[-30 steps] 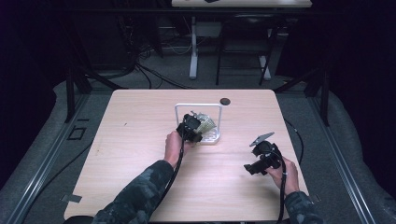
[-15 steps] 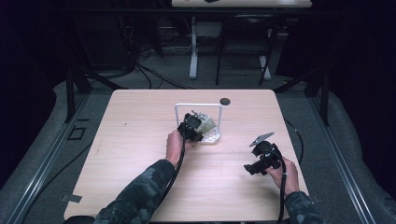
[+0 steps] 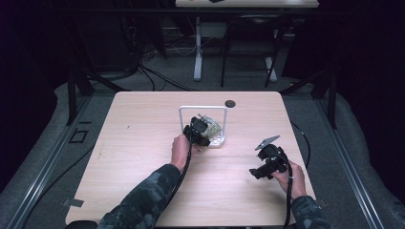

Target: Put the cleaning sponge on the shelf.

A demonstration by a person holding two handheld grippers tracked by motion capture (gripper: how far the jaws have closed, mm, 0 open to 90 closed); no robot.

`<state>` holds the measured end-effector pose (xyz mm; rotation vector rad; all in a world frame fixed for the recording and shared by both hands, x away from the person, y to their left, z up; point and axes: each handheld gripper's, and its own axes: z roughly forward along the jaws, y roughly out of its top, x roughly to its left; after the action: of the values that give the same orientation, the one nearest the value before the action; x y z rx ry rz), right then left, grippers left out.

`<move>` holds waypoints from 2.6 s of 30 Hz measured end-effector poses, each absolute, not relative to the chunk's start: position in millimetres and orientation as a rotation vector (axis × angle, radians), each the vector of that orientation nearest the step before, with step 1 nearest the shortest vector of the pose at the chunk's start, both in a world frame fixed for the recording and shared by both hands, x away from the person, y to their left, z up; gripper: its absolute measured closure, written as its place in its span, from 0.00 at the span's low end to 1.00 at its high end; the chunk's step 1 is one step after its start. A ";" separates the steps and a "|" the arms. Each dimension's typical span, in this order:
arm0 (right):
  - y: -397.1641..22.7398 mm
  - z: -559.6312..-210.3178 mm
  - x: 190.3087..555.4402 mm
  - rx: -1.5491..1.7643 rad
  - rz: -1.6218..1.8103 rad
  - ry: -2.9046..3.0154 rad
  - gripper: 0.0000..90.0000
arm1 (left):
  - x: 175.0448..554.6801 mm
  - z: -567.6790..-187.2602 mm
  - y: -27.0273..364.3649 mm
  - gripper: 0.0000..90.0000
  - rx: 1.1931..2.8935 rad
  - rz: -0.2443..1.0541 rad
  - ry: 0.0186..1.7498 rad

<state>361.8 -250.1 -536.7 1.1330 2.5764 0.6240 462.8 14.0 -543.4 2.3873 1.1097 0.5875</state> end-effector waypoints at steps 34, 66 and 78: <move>-249.9 -536.2 361.1 1.123 0.611 2.578 0.08 | 426.8 -498.8 29.6 0.06 2.409 0.435 0.912; -248.6 -537.8 359.7 1.128 0.598 2.578 0.08 | 358.3 -488.2 140.1 0.00 2.467 0.421 0.921; -248.2 -539.1 360.6 1.128 0.588 2.581 0.09 | 342.2 -512.2 176.7 0.00 2.444 0.363 0.989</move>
<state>360.6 -248.2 -539.1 1.1279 2.5814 0.5879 342.2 176.7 -512.2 2.4445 0.9892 0.3632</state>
